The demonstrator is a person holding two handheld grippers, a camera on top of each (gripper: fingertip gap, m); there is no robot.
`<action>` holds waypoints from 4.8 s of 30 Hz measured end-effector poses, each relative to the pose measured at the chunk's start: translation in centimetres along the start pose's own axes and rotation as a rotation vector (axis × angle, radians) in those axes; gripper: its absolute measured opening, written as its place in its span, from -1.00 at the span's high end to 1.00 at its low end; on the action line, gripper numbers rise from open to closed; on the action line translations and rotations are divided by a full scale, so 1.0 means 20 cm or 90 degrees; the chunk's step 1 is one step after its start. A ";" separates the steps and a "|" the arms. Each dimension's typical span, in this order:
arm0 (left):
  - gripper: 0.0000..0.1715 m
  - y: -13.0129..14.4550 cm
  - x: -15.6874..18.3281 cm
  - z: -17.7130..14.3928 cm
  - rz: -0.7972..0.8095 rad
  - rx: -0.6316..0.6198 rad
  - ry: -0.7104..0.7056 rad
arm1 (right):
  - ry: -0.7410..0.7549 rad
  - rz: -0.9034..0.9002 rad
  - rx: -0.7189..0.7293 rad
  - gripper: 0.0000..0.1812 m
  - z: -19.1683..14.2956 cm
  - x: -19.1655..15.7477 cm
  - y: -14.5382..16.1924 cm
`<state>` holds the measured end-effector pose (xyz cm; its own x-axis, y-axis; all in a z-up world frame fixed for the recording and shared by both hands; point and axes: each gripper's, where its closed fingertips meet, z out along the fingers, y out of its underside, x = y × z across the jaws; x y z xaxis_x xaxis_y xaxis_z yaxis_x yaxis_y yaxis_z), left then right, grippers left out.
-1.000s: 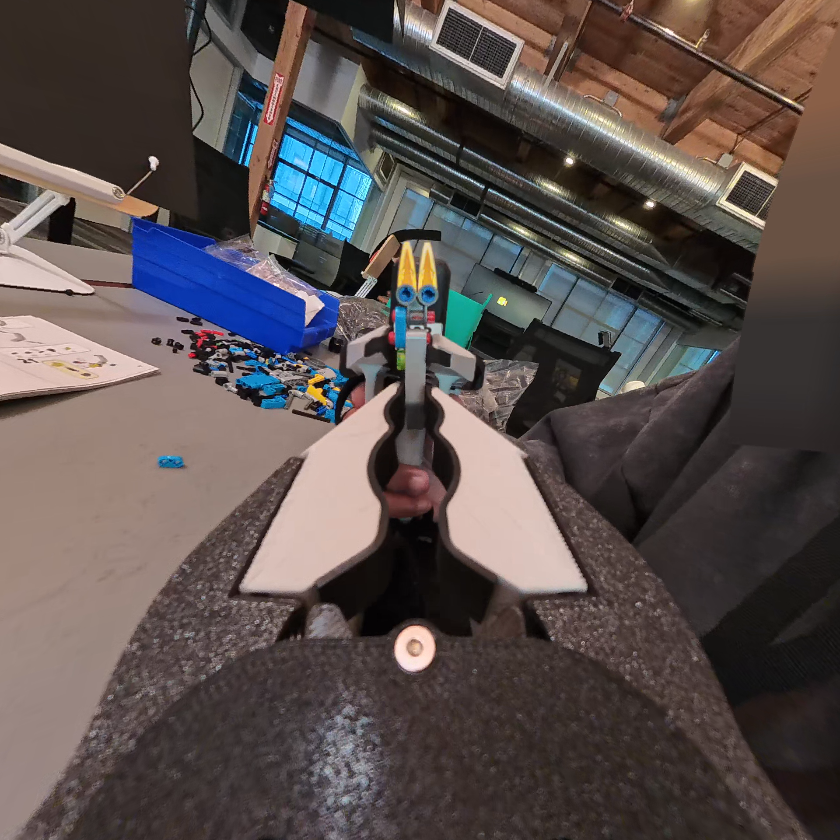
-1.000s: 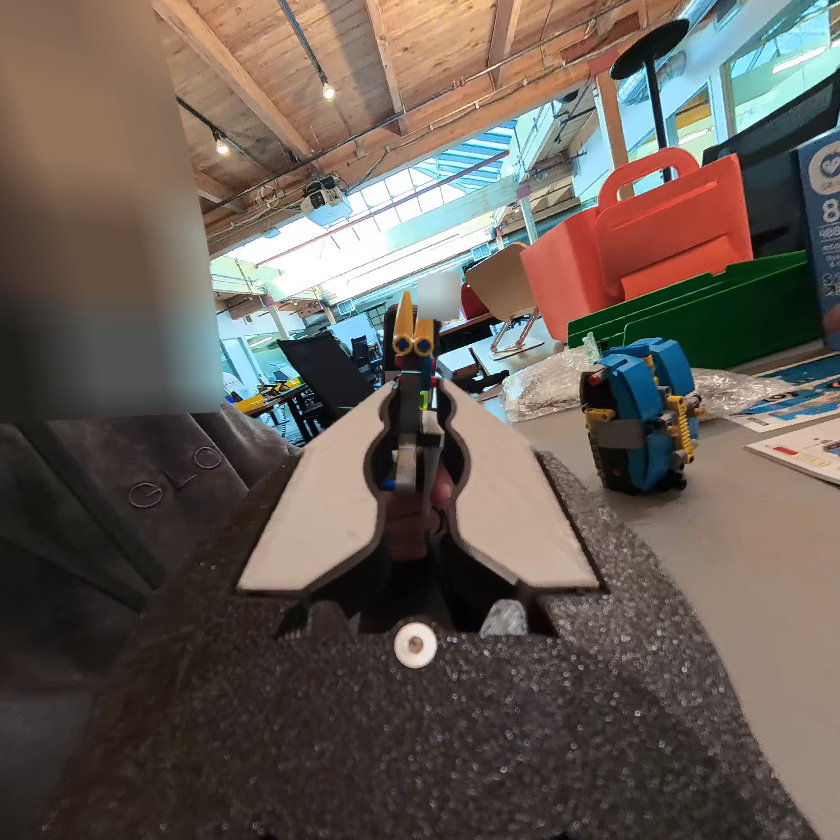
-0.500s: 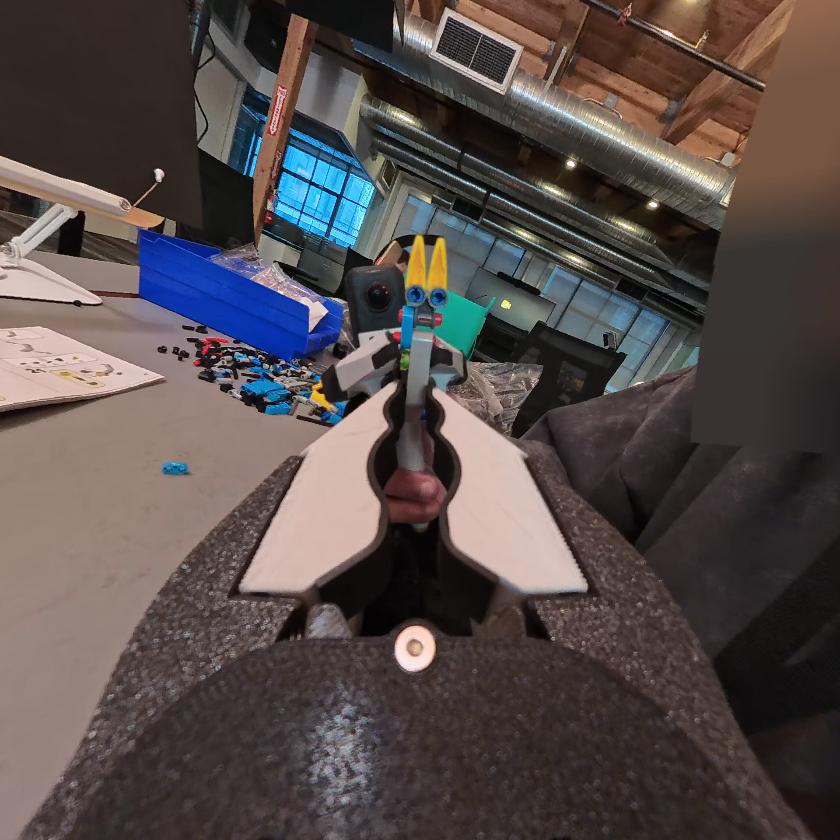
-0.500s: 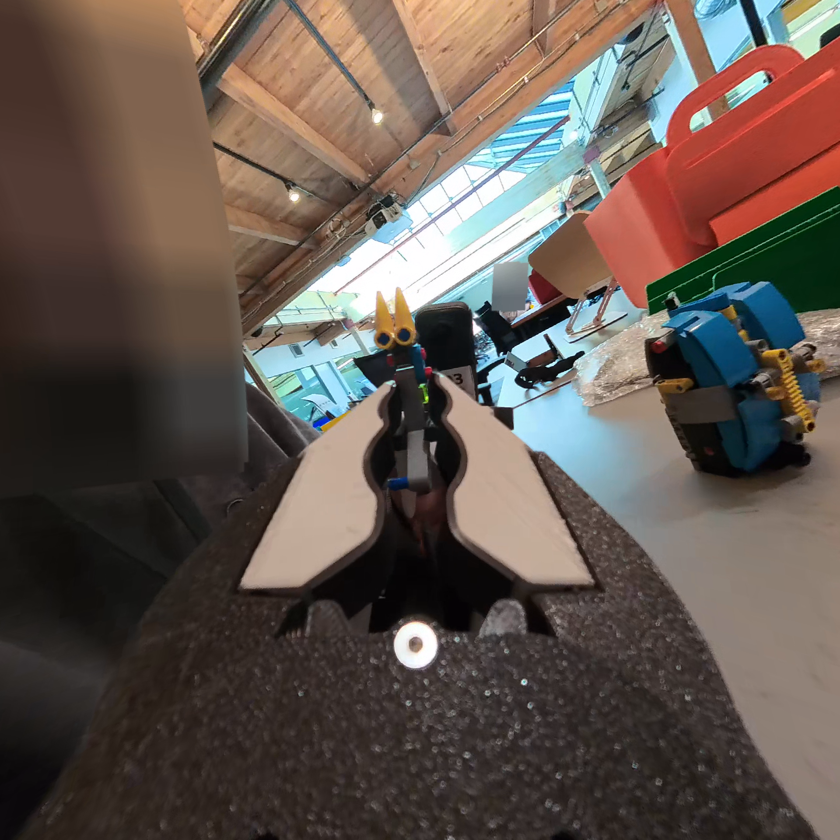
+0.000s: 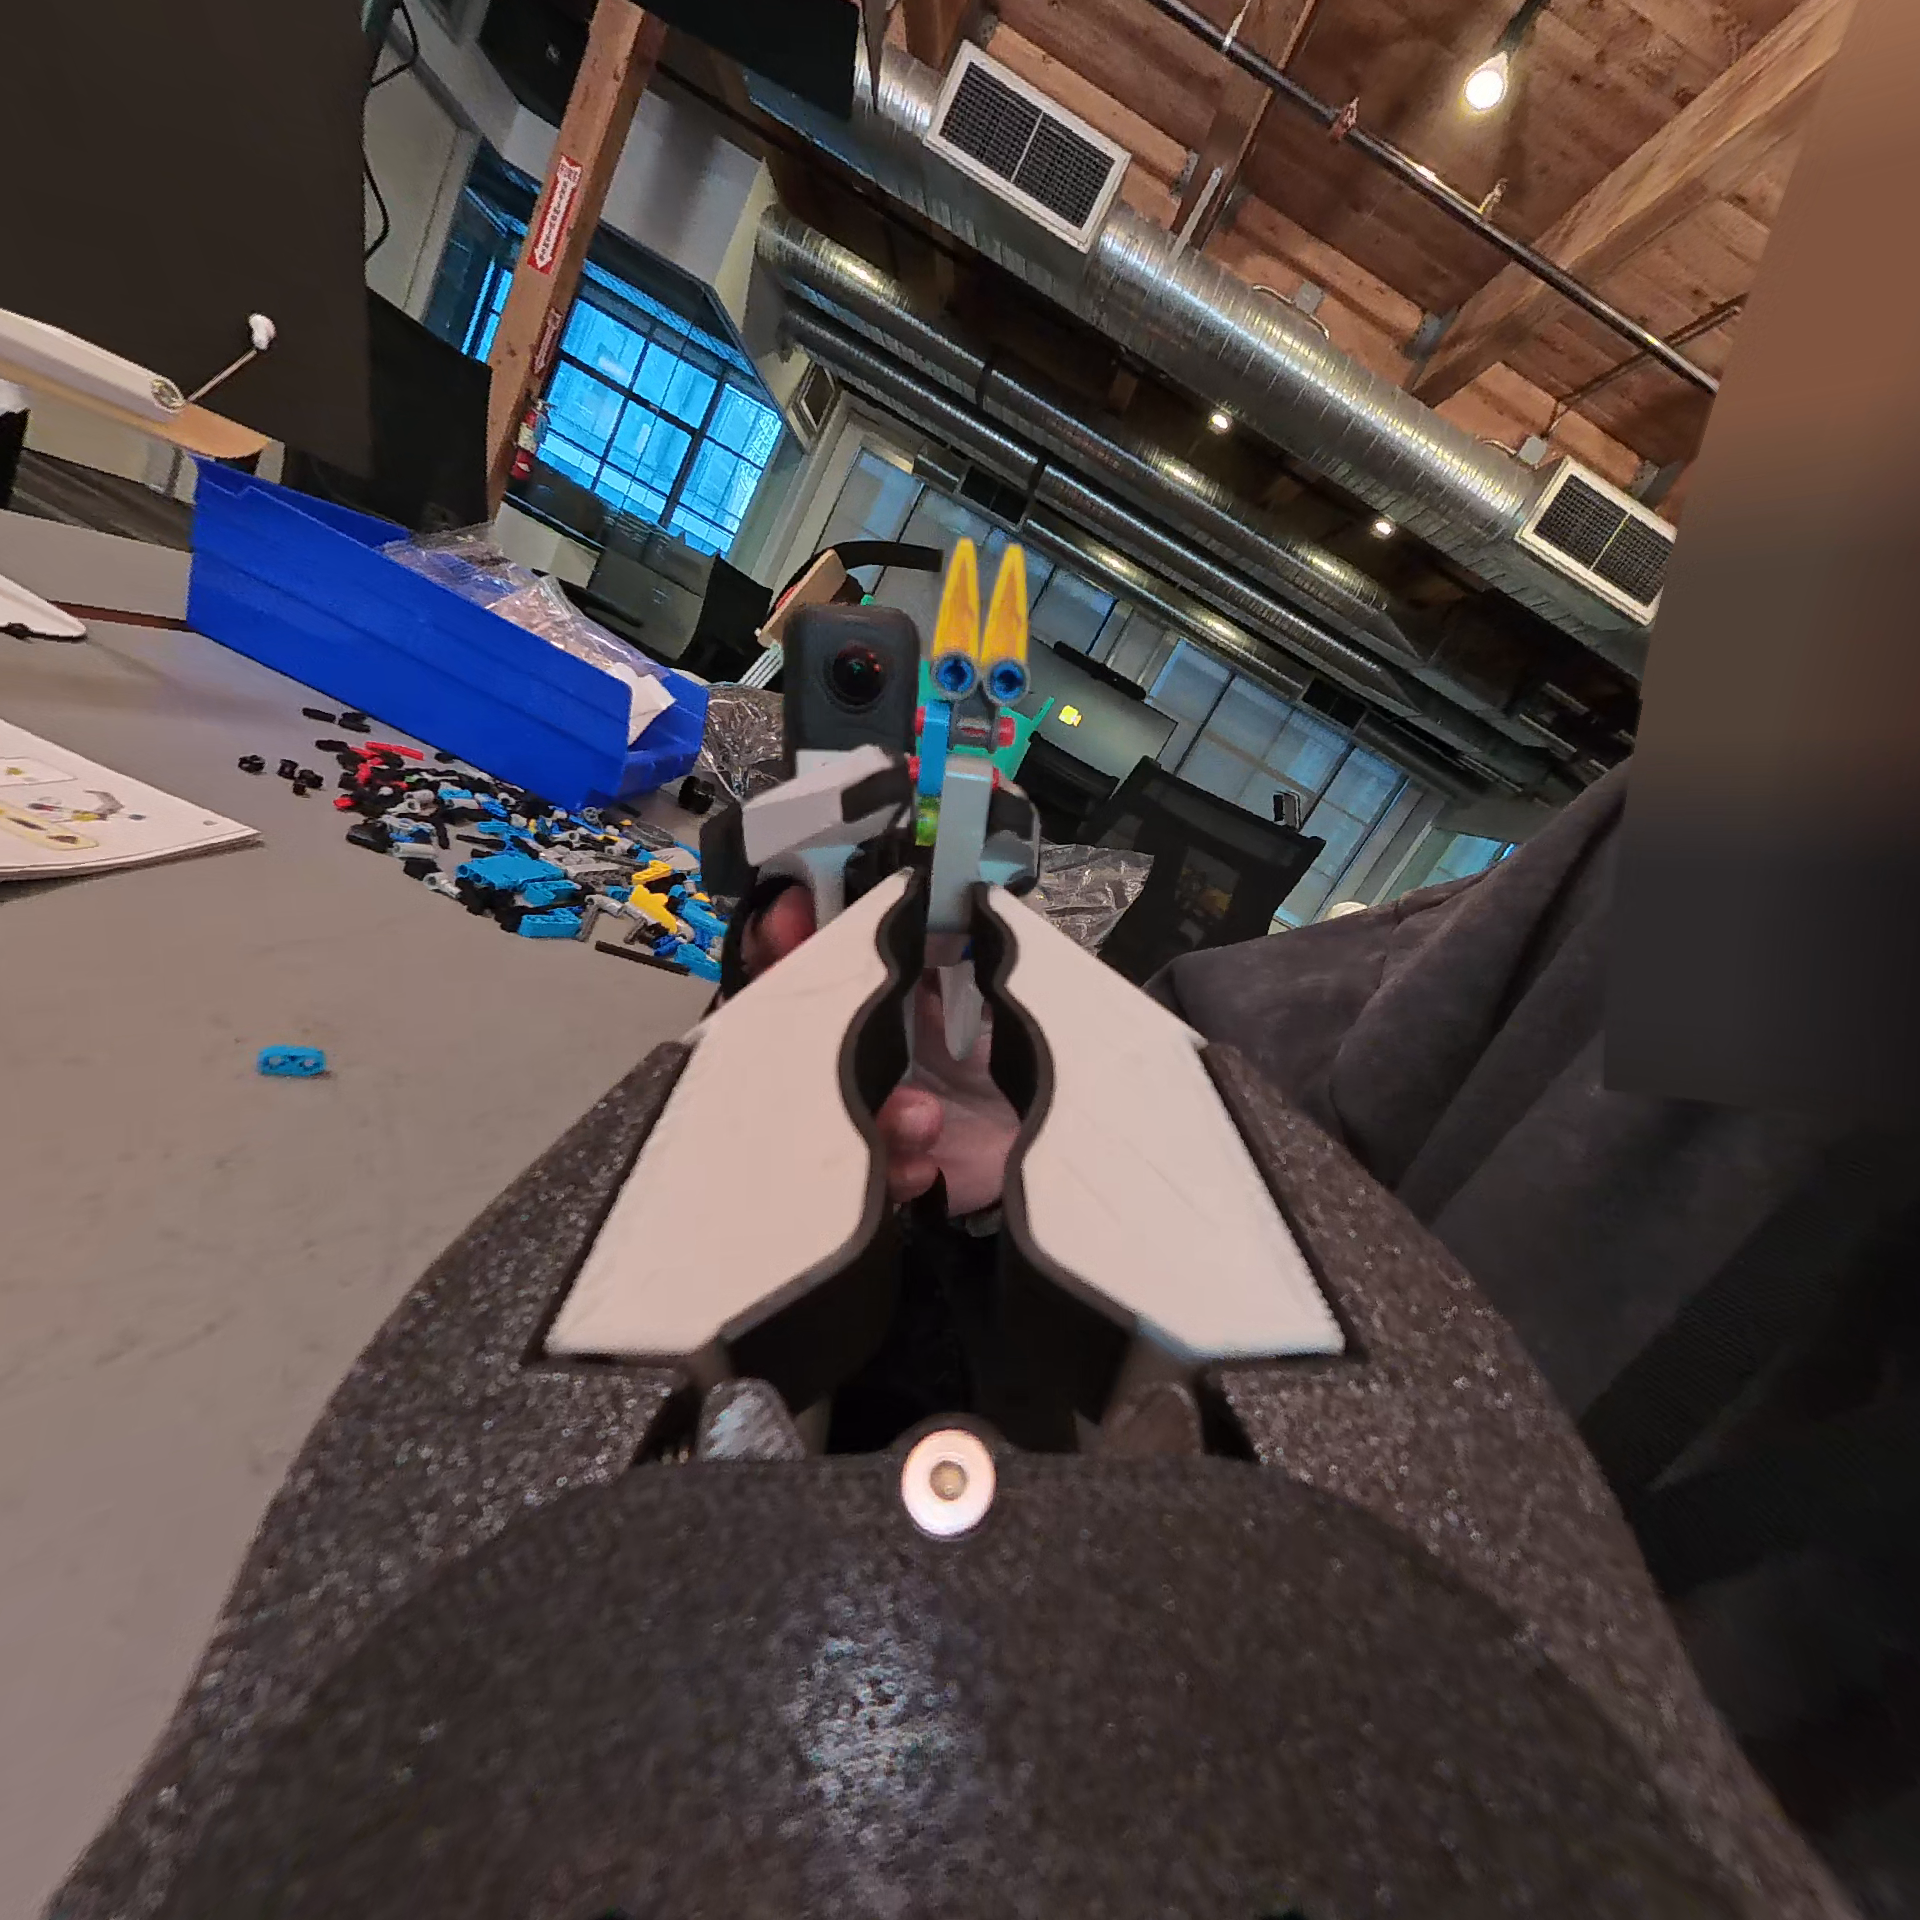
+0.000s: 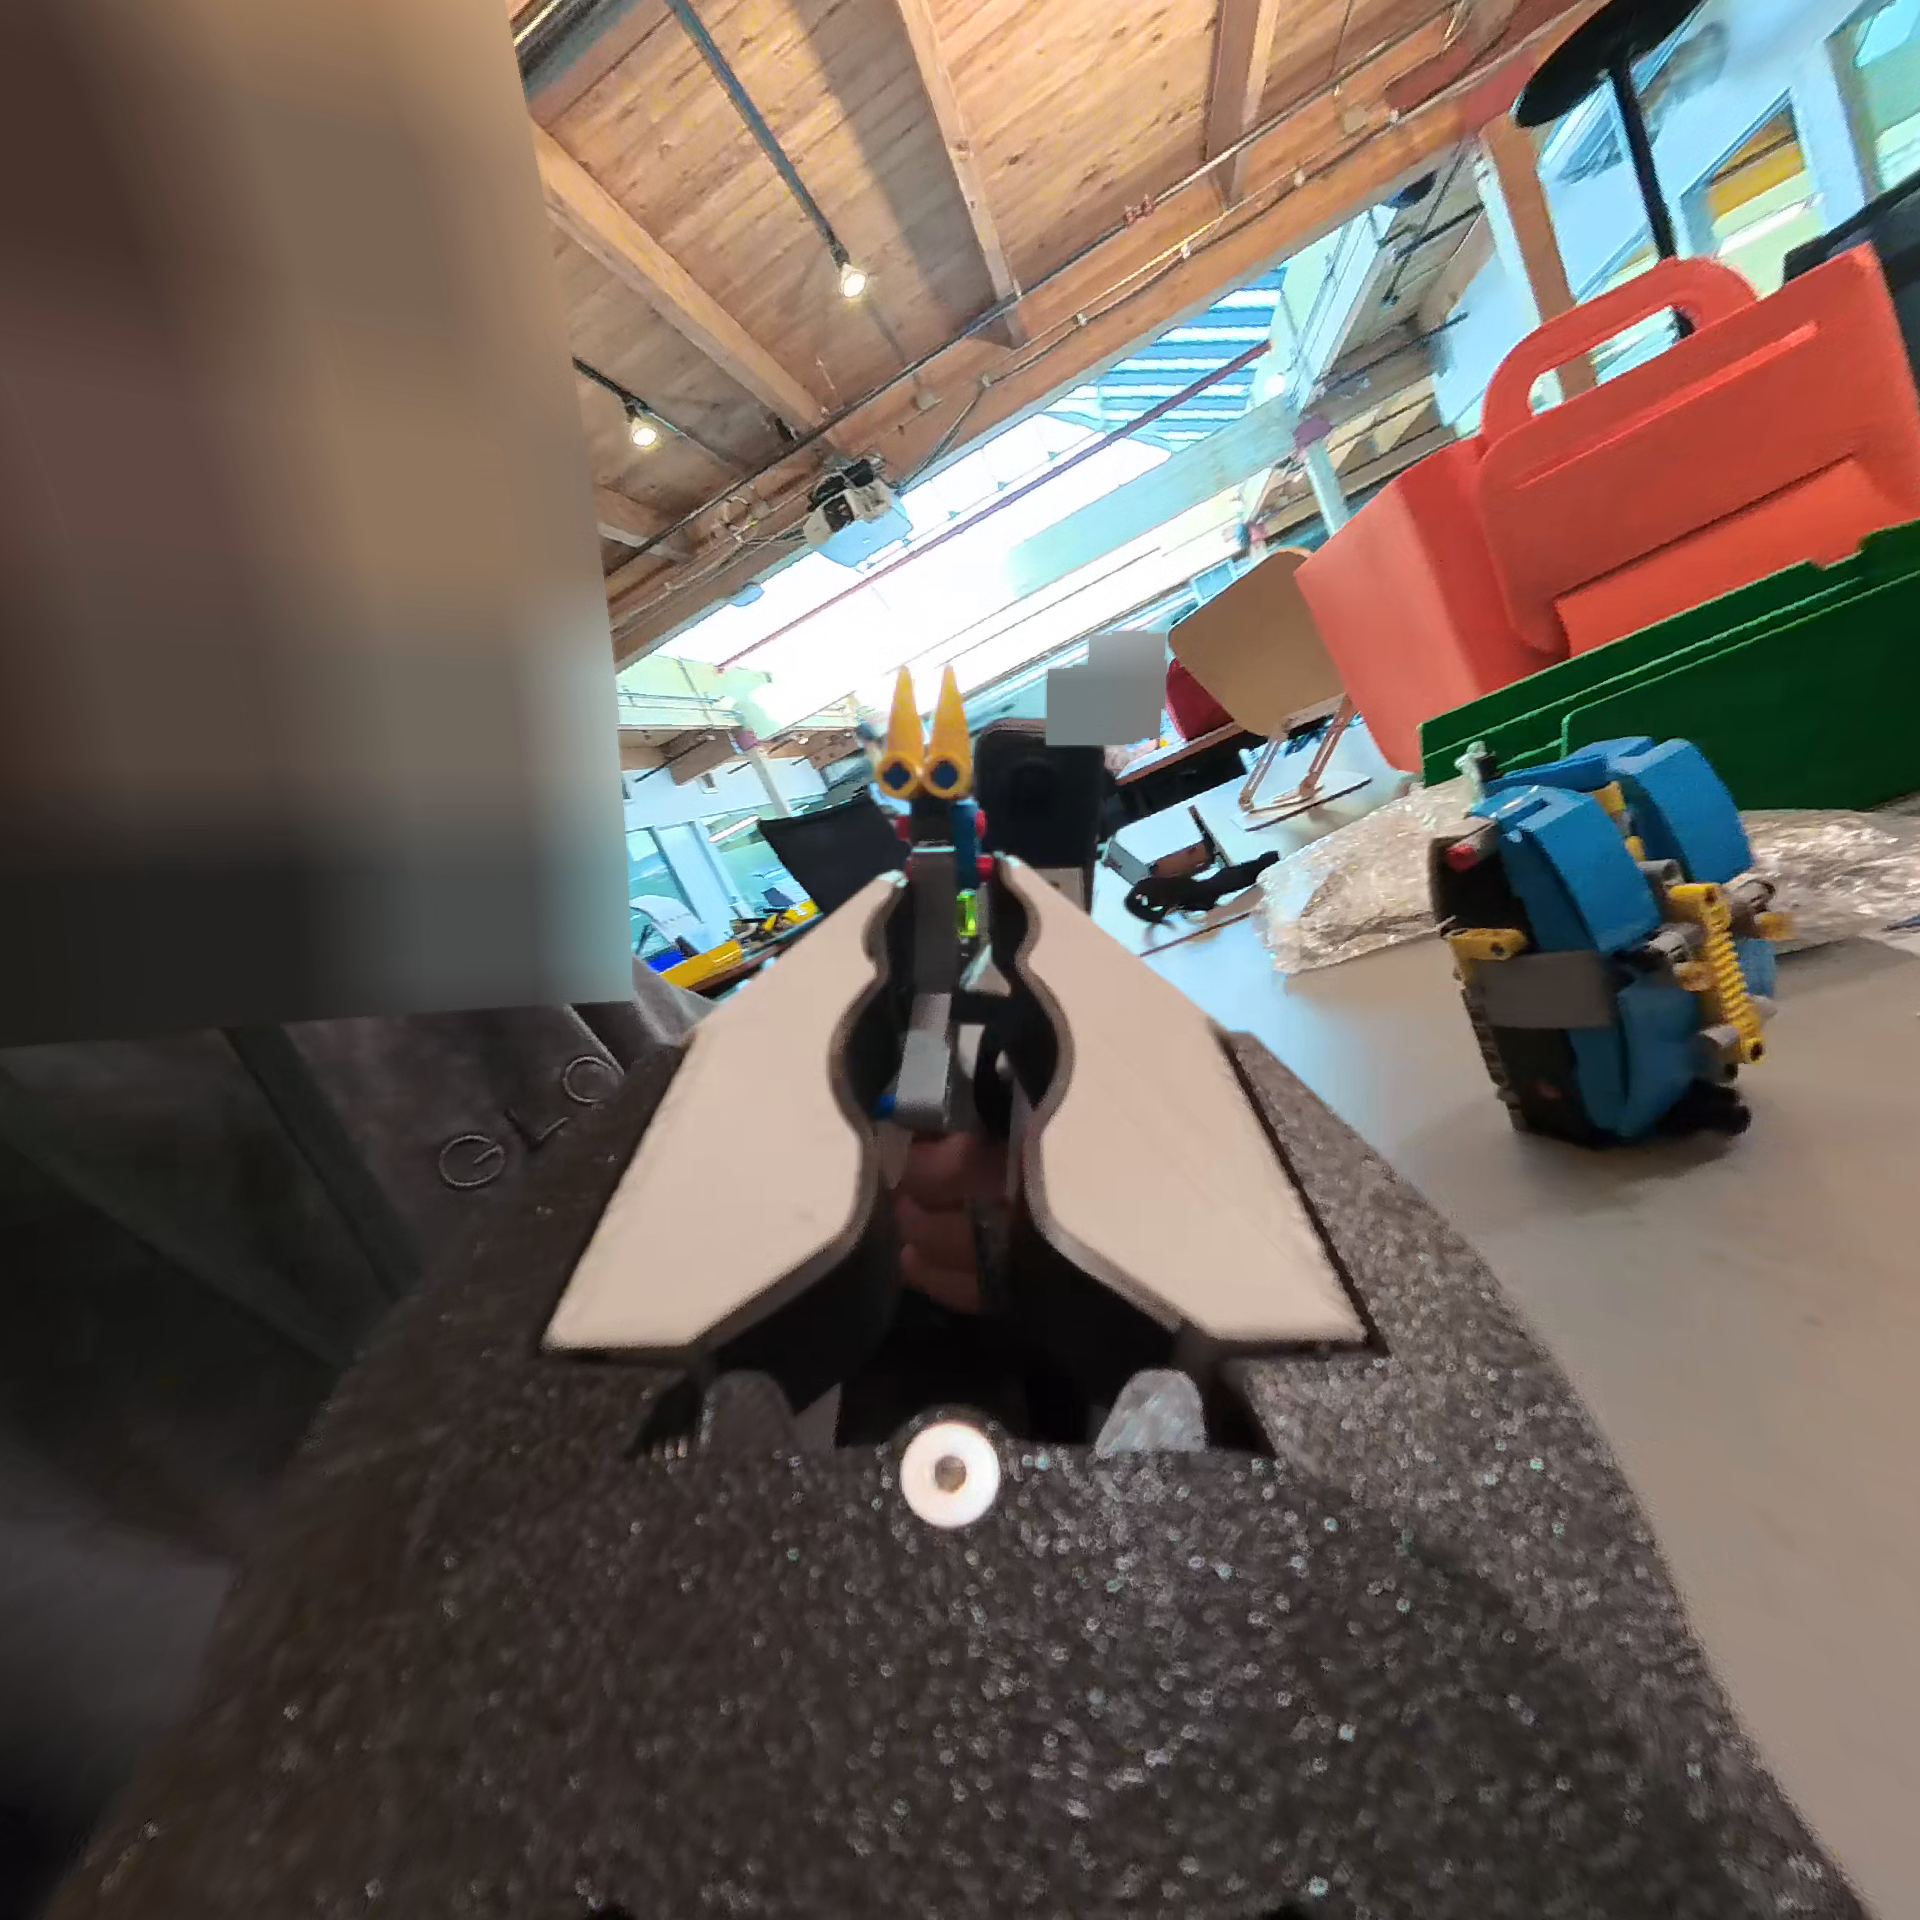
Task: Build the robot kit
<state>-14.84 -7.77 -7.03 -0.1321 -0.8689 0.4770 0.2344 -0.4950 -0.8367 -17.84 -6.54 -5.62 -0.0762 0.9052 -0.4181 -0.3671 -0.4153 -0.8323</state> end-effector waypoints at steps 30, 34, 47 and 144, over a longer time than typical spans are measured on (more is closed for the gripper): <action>0.92 -0.04 -0.26 -0.10 0.346 -0.067 -0.379 | 0.141 -0.026 -0.084 0.55 -0.13 0.16 -0.02; 0.92 0.01 -0.29 -0.07 0.433 -0.132 -0.439 | 0.236 -0.136 -0.111 0.55 -0.10 0.17 -0.02; 0.91 0.06 -0.32 -0.06 0.493 -0.186 -0.482 | 0.229 -0.051 -0.080 0.79 -0.12 0.19 -0.01; 0.90 0.29 -0.25 -0.14 0.499 -0.363 -0.180 | 0.128 -0.637 -0.491 0.82 -0.21 0.16 0.34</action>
<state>-15.42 -6.39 -15.05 0.1118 -0.9540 -0.2782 -0.3480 0.2247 -0.9102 -16.77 -6.79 -14.25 0.0862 0.8509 0.5183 0.4518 0.4303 -0.7815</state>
